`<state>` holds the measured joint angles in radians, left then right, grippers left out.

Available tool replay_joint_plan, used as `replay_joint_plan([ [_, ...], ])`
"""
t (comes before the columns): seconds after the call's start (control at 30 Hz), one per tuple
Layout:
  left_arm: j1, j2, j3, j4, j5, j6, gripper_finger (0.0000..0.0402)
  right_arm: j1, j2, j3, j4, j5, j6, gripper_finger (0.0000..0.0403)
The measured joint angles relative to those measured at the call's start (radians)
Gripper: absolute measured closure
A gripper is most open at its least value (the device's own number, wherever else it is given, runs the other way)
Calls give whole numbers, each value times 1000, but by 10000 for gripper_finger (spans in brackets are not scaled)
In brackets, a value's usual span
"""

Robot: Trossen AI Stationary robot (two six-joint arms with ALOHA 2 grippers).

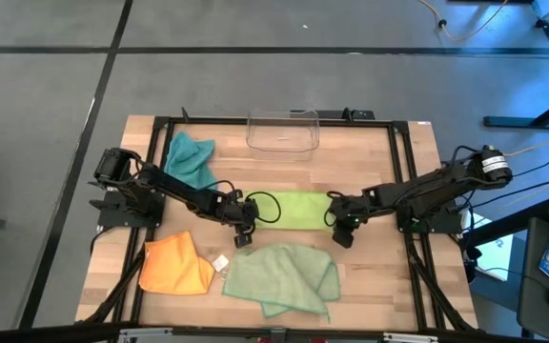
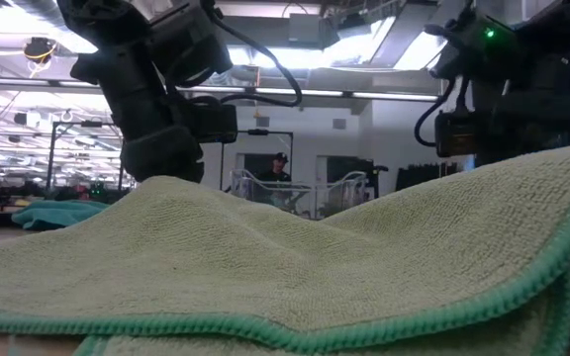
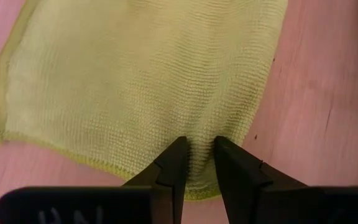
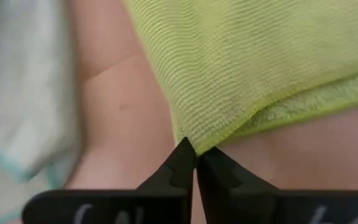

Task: Fold microfiber towels
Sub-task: Fold the light green microfiber towel

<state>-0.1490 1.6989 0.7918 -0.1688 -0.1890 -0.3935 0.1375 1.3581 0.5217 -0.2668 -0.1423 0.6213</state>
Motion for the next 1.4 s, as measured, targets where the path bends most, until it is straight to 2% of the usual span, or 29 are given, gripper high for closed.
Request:
replay_joint_plan([
  [0.13,0,0,0,1,0,0,324,1,0,0,0,-82,-4,375],
  [0.3,0,0,0,2,0,0,324,-6,0,0,7,-86,-6,356],
  [0.5,0,1,-1,2,0,0,324,-72,0,31,-61,-32,-8,328],
  [0.7,0,-1,3,-4,-2,2,324,-130,0,172,-273,17,-128,330],
  [0.97,0,-50,61,-86,5,11,324,-133,0,328,-485,37,-187,332],
  [1.23,0,-96,171,-270,-3,37,324,-133,0,377,-511,45,-209,331],
  [1.4,0,-96,208,-268,-11,38,324,-133,0,372,-509,97,-220,331],
])
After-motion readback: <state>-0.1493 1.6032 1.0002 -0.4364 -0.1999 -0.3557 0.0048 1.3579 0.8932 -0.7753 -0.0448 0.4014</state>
